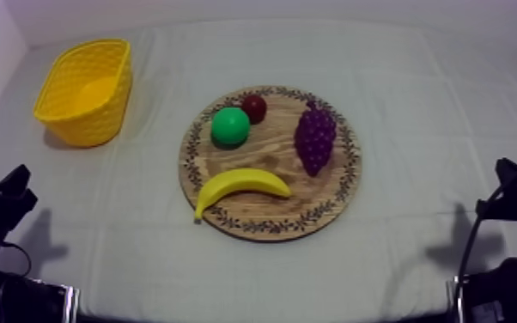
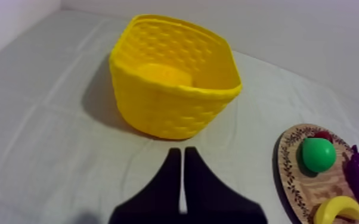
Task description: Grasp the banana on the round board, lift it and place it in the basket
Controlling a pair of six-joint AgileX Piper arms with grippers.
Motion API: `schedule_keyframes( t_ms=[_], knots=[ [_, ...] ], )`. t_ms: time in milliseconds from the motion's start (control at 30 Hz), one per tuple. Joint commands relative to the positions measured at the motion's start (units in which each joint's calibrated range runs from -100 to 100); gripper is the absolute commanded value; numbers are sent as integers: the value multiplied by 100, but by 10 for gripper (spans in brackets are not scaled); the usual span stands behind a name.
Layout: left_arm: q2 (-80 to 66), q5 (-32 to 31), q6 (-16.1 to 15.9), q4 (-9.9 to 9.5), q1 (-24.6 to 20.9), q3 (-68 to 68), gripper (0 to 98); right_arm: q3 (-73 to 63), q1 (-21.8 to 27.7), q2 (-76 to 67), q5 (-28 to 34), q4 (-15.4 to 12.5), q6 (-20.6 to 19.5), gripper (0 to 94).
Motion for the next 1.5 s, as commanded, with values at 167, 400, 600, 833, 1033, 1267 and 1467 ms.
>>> schedule_keyframes(
  t_ms=[167,400,600,833,1033,1267,1467],
  knots=[
    [-1,333,-428,-5,130,-82,1,2,1,-2,7,1,3,3],
    [-1,378,-433,-5,130,-89,1,2,1,-2,7,1,3,3],
    [-1,382,-450,-5,130,-89,1,2,1,-2,7,1,3,3],
    [-1,382,-433,-5,130,-89,1,2,1,-2,7,1,3,3],
    [-1,382,-580,-5,136,-89,1,2,1,-2,7,1,3,3],
    [-1,65,-92,-1,150,-6,1,2,1,-2,7,1,3,3],
    [-1,-130,-85,-7,109,39,1,2,1,-2,7,1,3,3]
  ],
)
